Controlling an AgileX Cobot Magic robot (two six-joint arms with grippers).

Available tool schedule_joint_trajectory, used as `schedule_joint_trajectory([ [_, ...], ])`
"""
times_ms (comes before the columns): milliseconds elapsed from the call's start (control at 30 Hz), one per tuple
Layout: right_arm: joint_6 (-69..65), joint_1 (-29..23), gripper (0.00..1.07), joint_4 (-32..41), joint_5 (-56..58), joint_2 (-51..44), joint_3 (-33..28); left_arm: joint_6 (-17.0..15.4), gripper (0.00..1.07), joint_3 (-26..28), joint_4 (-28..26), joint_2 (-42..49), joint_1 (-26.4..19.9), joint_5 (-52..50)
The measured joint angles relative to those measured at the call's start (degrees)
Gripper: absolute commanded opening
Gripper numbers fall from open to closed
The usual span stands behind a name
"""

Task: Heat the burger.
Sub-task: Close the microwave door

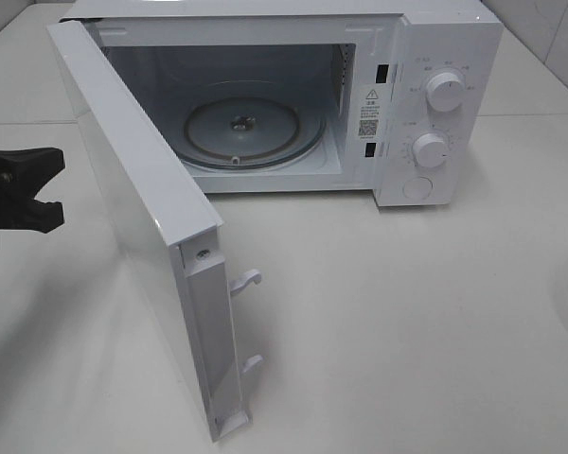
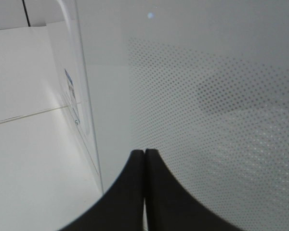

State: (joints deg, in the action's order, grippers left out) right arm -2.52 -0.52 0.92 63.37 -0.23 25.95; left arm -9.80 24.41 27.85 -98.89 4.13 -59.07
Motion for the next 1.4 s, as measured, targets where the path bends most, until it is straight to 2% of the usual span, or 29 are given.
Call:
schedule_joint_trajectory([
  [600,0.00,0.00,0.97,0.06,0.00,0.00,0.00,-0.11,0.00,3.72,-2.18,-3.61,6.36,0.00],
  [933,0.00,0.00,0.97,0.11,0.00,0.00,0.00,-0.11,0.00,4.07,-2.12,-4.18,6.99,-1.09],
  [1167,0.00,0.00,0.97,0.11,0.00,0.00,0.00,-0.11,0.00,4.30,-7.10,-4.47,8.31,-1.09],
  [1400,0.00,0.00,0.97,0.11,0.00,0.00,0.00,-0.11,0.00,9.28,-11.34,-7.79,10.31,-0.97],
])
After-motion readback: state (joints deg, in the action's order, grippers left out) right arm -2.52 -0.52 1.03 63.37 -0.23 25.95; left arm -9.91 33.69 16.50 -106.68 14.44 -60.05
